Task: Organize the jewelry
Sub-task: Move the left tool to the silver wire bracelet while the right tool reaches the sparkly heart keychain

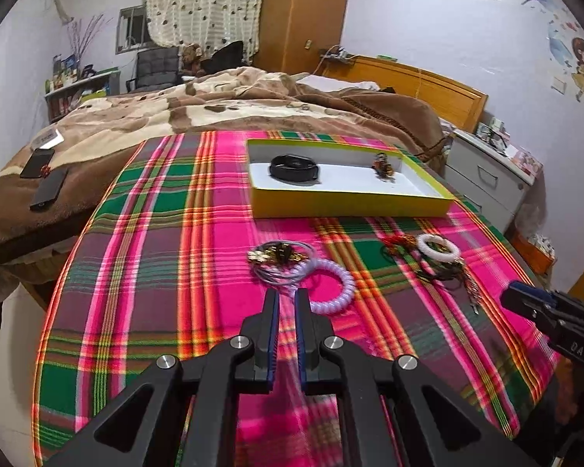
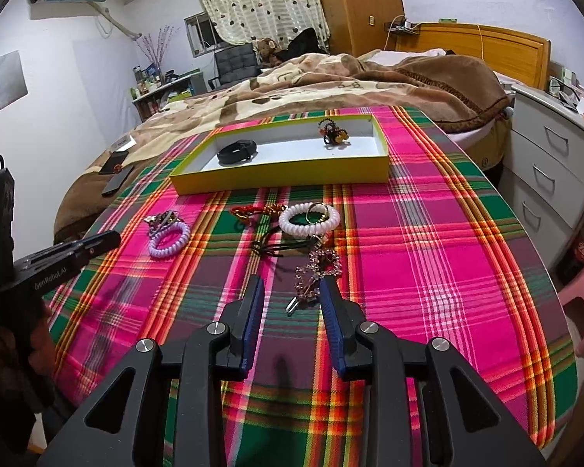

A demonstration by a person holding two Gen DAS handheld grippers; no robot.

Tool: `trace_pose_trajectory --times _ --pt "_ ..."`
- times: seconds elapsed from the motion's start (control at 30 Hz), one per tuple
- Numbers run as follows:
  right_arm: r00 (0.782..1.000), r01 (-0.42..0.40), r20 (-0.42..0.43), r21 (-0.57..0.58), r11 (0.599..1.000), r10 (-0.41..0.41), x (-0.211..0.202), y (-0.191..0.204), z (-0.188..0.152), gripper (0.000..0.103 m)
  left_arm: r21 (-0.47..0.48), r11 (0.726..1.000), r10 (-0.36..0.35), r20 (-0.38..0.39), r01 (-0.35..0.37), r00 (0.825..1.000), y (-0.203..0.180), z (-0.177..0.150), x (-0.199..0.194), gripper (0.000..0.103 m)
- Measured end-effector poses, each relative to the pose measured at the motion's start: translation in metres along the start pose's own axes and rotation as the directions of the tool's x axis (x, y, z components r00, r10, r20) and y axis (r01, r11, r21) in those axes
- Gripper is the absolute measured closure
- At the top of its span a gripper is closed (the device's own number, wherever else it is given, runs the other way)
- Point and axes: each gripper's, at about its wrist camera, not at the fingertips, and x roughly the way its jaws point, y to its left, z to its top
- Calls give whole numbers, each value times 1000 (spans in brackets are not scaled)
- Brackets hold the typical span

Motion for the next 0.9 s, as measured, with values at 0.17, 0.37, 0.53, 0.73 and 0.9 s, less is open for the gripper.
trace_pose_trajectory --times 0.17,0.37,0.53,0.73,0.9 --pt "1000 9 -14 4 1000 -9 7 -2 2 72 -40 999 1 -26 -2 1000 13 11 15 90" --pt "999 28 -29 17 999 -28 15 -7 4 72 -51 999 -4 -51 2 999 16 21 32 85" --pt "998 37 -50 27 999 -36 22 -10 4 72 -64 998 3 -75 -8 997 18 27 47 85" --pt "997 33 -71 17 999 -32 30 -9 6 72 -77 997 11 -103 -19 995 19 33 62 85" --pt "994 54 -92 17 998 -52 39 -8 8 72 -84 996 16 -126 -27 992 21 34 71 85"
